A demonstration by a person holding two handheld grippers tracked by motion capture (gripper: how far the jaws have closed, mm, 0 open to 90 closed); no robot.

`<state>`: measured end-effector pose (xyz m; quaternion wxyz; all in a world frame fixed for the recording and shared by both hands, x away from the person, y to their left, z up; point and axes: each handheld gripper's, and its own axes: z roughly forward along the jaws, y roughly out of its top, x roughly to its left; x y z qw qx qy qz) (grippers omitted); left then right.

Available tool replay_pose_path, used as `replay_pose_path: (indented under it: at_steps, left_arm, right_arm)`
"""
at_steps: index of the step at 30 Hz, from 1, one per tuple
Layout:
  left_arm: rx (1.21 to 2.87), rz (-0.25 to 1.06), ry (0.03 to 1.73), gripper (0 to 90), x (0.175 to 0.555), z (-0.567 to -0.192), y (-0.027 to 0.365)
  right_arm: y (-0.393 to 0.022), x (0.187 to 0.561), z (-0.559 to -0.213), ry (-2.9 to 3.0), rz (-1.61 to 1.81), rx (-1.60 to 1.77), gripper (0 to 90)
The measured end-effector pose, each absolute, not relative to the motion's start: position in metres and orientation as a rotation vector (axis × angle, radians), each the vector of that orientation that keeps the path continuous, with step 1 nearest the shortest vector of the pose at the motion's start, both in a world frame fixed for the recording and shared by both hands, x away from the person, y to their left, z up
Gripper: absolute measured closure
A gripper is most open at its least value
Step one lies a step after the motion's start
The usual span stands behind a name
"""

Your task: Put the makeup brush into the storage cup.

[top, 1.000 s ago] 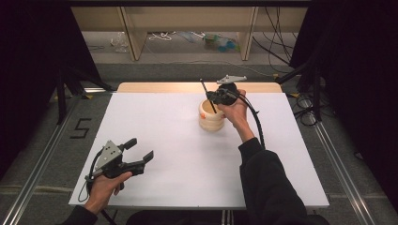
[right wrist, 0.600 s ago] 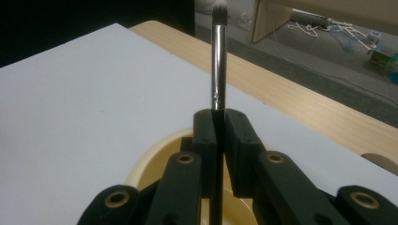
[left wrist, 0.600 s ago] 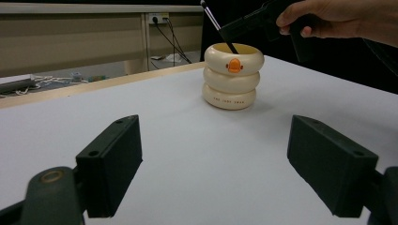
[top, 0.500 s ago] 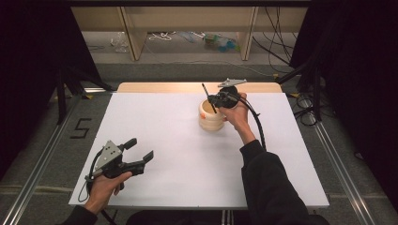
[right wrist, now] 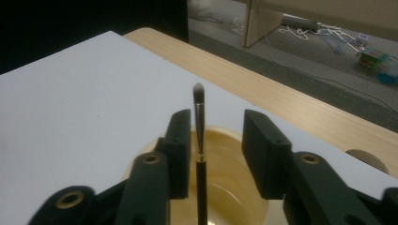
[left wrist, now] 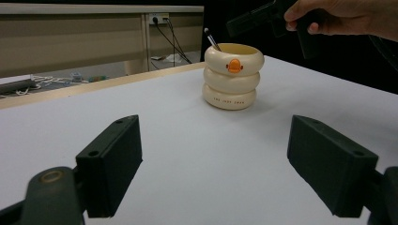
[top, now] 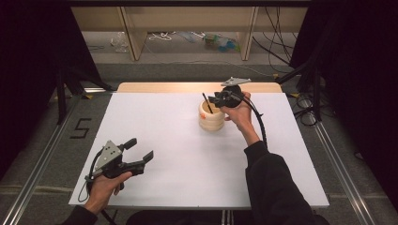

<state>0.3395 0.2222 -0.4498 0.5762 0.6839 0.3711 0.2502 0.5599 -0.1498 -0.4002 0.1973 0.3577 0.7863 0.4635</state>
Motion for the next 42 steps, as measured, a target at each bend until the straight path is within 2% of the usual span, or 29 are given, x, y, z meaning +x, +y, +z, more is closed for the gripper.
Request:
replay_pose_path:
  at_steps: [9,16,25,42]
  left_arm:
    - [1.612,0.587,0.872,18.1,0.339,-0.450,0.222]
    - [1.604,0.587,0.870,18.1,0.339,-0.450,0.222]
    - [1.601,0.586,0.869,18.1,0.339,-0.450,0.222]
    - [1.604,0.585,0.870,18.1,0.339,-0.450,0.222]
  right_arm:
    - [-0.156,0.551,-0.390,2.165,1.288,1.015,43.3]
    - [-0.159,0.541,-0.384,2.154,1.312,1.003,36.7]
    - [-0.161,0.527,-0.380,2.154,1.315,0.979,33.6]
    - [-0.174,0.508,-0.374,2.136,1.363,0.965,33.1]
